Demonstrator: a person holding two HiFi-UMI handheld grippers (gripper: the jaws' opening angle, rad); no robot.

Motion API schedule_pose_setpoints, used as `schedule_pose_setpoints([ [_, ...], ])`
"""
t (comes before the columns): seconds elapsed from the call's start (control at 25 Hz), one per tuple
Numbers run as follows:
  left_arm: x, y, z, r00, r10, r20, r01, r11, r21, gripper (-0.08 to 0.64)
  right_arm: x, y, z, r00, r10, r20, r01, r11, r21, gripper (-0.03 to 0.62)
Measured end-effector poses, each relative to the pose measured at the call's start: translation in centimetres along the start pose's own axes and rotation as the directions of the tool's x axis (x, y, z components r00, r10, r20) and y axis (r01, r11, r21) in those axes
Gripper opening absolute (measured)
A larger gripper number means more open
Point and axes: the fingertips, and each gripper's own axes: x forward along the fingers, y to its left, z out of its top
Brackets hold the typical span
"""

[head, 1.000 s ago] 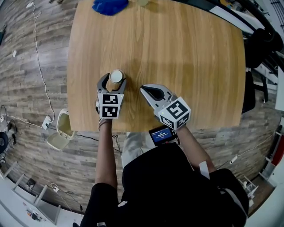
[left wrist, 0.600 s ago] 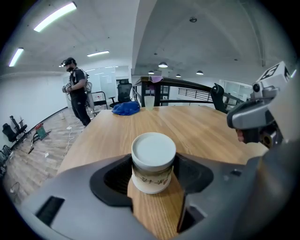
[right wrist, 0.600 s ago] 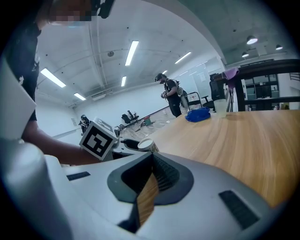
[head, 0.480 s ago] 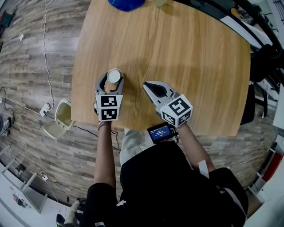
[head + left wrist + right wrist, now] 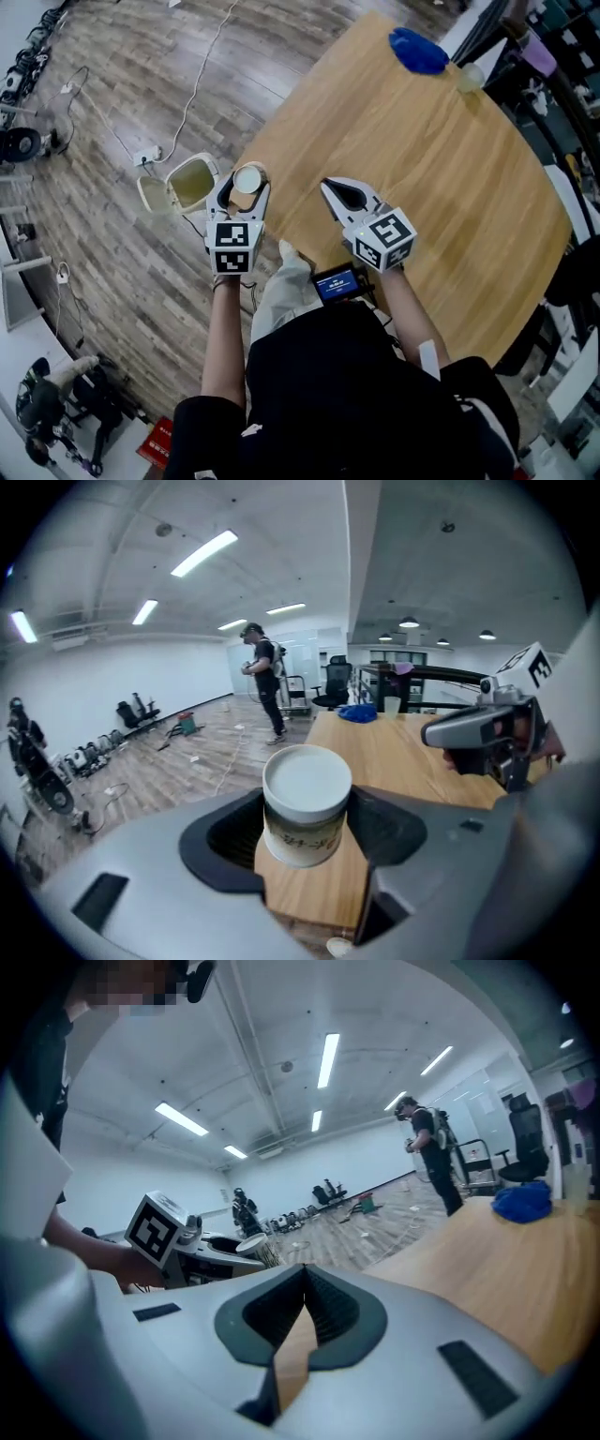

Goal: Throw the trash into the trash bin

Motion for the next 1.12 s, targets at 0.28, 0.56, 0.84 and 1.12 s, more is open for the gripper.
schedule_pose_setpoints([
  [0.28, -7.9, 10.2, -7.1, 0.967, 0.256, 0.012, -0.252, 0.957, -0.144, 0.287, 9.2, 10.1, -2.4, 0.973, 0.220, -0.066, -0.226, 0.969, -0.099, -0.003],
  [0.56, -8.3, 18.4, -11.2, 0.967, 0.254, 0.034, -0.240, 0.944, -0.224, 0.287, 16.6, 13.7, -3.4, 0.970, 0.198, -0.141, -0.217, 0.967, -0.136, -0.003],
  [0.84, -6.5, 29.7, -14.5, 0.981, 0.191, 0.037, -0.177, 0.954, -0.240, 0.287, 29.2, 18.5, -4.0, 0.963, 0.176, -0.206, -0.207, 0.968, -0.139, -0.003],
  [1.12, -5.7, 37.5, -18.2, 0.991, 0.134, 0.016, -0.126, 0.958, -0.257, 0.287, 38.7, 22.7, -4.6, 0.959, 0.166, -0.230, -0.202, 0.969, -0.144, -0.003],
])
